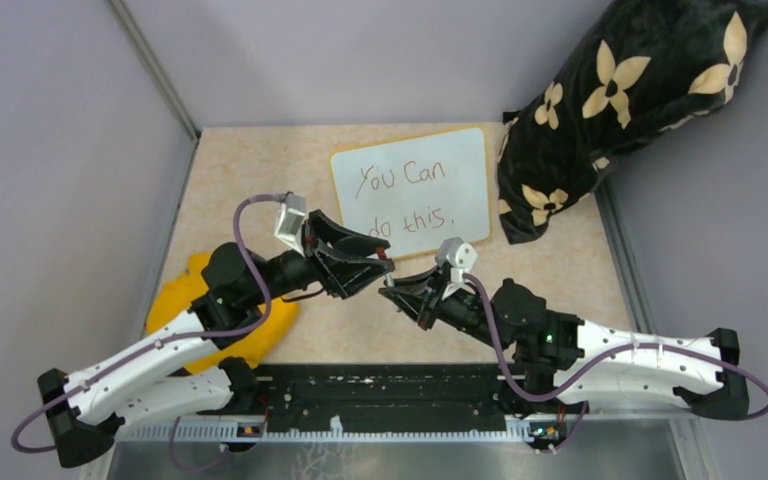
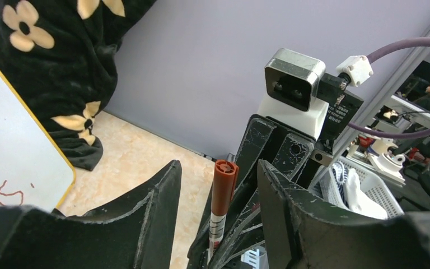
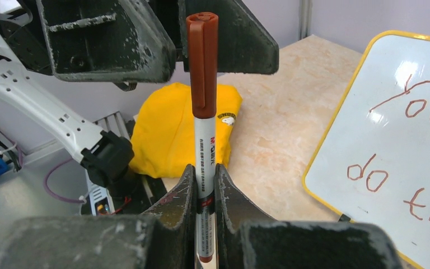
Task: Write a sentence on the whiteboard
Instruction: Close the whiteboard marker at the center of the board.
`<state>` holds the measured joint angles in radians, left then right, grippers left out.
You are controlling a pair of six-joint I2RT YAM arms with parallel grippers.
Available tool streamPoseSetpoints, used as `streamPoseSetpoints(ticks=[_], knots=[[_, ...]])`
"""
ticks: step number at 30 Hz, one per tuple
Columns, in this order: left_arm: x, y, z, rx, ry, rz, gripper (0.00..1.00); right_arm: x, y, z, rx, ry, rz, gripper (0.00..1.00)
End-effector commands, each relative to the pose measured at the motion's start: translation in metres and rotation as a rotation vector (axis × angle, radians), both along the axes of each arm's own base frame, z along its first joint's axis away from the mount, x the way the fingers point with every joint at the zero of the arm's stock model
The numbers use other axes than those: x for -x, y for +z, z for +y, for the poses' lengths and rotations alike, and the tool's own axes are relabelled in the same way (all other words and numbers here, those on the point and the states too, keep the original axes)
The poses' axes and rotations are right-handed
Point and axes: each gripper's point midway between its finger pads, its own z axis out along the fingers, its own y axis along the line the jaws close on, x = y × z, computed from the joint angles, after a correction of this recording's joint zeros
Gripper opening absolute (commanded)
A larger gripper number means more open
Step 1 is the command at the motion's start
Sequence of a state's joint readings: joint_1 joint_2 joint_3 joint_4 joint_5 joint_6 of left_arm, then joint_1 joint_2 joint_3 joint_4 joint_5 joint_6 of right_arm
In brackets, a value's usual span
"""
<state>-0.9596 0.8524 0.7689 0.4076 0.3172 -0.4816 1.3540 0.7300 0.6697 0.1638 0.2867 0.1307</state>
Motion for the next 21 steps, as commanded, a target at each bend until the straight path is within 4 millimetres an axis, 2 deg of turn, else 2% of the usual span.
streamPoseSetpoints(ticks=[1, 3, 6, 15, 18, 21], knots=[[-0.004, 0.005, 0.007, 0.009, 0.048, 0.003, 0.59, 0.002, 0.047, -0.003, -0.124, 0.007, -0.041, 0.0], [-0.003, 0.004, 0.006, 0.006, 0.038, 0.011, 0.59, 0.002, 0.047, -0.003, -0.123, 0.008, -0.041, 0.0], [0.0, 0.0, 0.005, -0.001, 0.021, 0.015, 0.53, 0.002, 0.046, -0.003, -0.121, 0.007, -0.039, 0.0], [0.006, -0.012, -0.004, -0.039, -0.04, 0.035, 0.53, 0.001, 0.048, -0.005, -0.13, -0.005, -0.034, 0.0], [0.005, -0.014, -0.005, -0.042, -0.043, 0.042, 0.42, 0.001, 0.048, -0.006, -0.128, -0.006, -0.034, 0.0], [0.005, -0.012, -0.003, -0.033, -0.032, 0.04, 0.2, 0.001, 0.046, -0.005, -0.125, -0.003, -0.031, 0.0]])
